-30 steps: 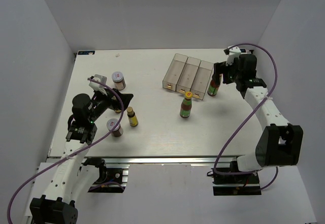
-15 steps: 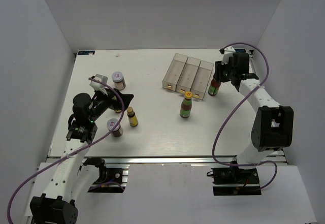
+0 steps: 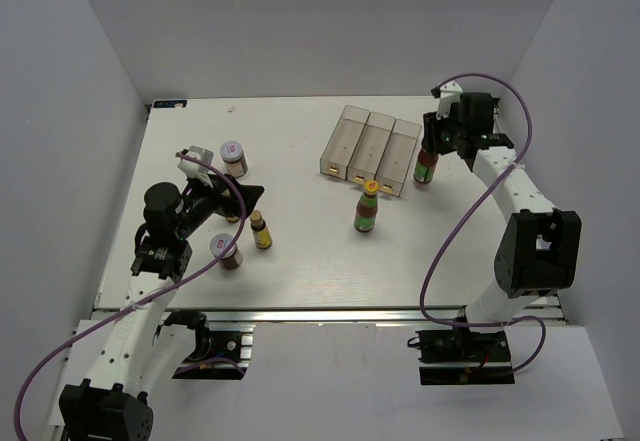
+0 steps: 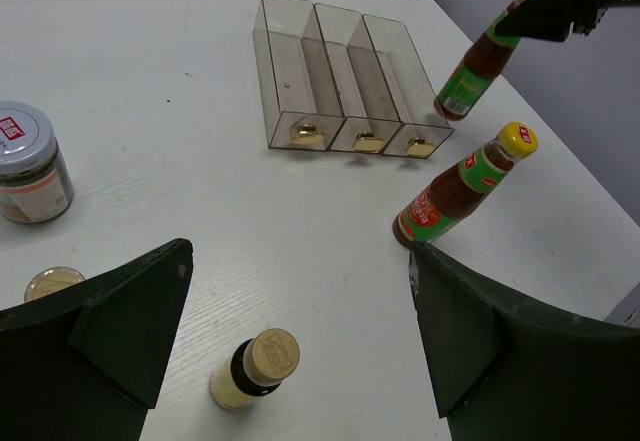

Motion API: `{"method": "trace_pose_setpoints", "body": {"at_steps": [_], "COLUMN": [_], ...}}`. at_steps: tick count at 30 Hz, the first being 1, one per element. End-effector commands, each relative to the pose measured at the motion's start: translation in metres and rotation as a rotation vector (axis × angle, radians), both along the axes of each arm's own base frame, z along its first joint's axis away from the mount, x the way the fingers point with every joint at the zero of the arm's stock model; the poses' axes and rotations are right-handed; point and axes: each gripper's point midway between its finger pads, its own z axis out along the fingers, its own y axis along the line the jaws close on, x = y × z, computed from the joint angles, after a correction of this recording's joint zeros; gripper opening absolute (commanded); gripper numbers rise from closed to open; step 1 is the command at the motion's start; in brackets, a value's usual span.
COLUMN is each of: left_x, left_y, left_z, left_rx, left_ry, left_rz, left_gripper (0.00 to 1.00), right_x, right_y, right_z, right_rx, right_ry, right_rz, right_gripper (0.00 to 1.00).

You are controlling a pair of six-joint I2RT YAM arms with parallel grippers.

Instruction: Organize the condiment bottles

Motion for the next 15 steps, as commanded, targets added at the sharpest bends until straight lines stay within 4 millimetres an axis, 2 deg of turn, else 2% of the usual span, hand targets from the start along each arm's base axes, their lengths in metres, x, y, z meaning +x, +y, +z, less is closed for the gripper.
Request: {"method": "trace_pose_setpoints", "body": {"at_steps": [1,2,3,5,6,12,13,14,15], "left_x": [-0.002,-0.002,-0.002,-0.001,-0.001,-0.001,-0.001,0.000,0.000], "left_y": [-0.004,-0.004,-0.004,-0.004,-0.005,-0.007,-0.007,-0.007,-0.007], "left_z": [0.010,0.010,0.010,0.010,0.009,0.007,0.005,0.005,0.003], "left_rx": [0.006,0.006,0.007,0.008,0.008,0.010,0.012,0.013,0.016], "left_ry": [-0.038,-0.036,-0.038,-0.038,-0.035,-0.027,-0.024,-0.022,-0.017], "left_rz": [-0.031,-0.032,-0.032,-0.032,-0.036,-0.054,-0.054,-0.053,-0.055], "left_gripper": [0.98,0.98,0.98,0.98,0.98,0.98,0.98,0.98,0.98], "right_x": [0.023,0.025,0.028,0.031,0.033,0.056,0.061,0.068,0.072], "right_y": [0.021,0.024,0.028,0.039,0.043,0.097,0.103,0.113,0.120], "right_z": [0.128,0.135,0.152,0.158,0.173,0.182,0.196,0.190,0.193], "right_rx": [-0.008,-0.018,-0.023,-0.041,-0.041,0.016,0.037,0.055,0.076], "right_ry": [-0.333,-0.343,-0.379,-0.392,-0.422,-0.439,-0.474,-0.464,-0.477], "right_rz": [0.082,0.083,0.089,0.109,0.115,0.227,0.241,0.269,0.286], "right_gripper": [0.00,0.00,0.00,0.00,0.00,0.00,0.00,0.00,0.00]}}
